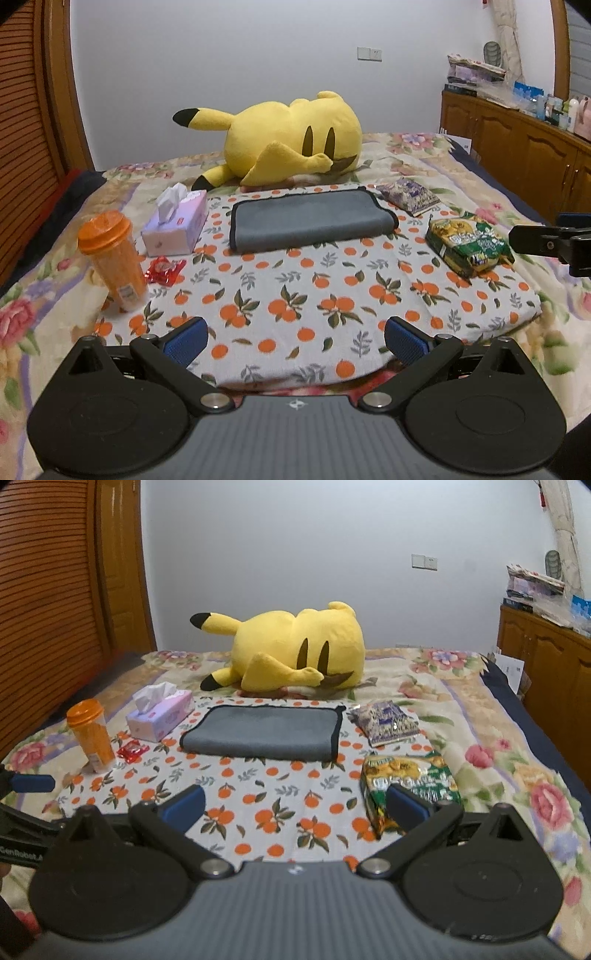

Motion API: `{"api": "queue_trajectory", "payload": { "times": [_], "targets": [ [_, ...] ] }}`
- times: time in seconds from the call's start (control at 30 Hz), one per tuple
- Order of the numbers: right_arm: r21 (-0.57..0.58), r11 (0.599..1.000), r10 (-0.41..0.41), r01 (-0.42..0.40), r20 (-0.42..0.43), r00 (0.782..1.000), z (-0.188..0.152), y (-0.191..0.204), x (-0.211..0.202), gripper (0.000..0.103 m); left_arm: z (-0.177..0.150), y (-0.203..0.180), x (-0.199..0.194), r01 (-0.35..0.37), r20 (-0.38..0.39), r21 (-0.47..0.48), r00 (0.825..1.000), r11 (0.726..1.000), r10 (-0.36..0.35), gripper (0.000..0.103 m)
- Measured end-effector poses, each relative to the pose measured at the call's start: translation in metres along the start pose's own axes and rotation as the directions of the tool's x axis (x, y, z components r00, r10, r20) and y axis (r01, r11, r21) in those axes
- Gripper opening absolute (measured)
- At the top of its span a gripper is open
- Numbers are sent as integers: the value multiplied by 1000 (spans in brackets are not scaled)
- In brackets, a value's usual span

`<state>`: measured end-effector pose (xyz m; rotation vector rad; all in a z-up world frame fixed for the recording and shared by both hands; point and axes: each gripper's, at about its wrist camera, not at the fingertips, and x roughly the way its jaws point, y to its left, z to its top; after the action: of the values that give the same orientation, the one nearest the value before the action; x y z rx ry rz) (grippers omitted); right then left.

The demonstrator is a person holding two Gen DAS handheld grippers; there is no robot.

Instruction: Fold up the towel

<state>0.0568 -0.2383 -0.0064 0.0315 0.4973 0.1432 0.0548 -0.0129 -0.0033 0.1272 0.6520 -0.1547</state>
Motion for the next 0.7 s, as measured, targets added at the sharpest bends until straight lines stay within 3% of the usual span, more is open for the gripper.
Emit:
{"api": "queue_trajectory", "payload": {
  "times": [0.7],
  "targets": [
    [19, 1000, 1, -1, -5, 1000, -36, 5, -16, 103, -30, -6, -14, -24, -9, -10, 1000, 1000, 24, 103]
  ]
}}
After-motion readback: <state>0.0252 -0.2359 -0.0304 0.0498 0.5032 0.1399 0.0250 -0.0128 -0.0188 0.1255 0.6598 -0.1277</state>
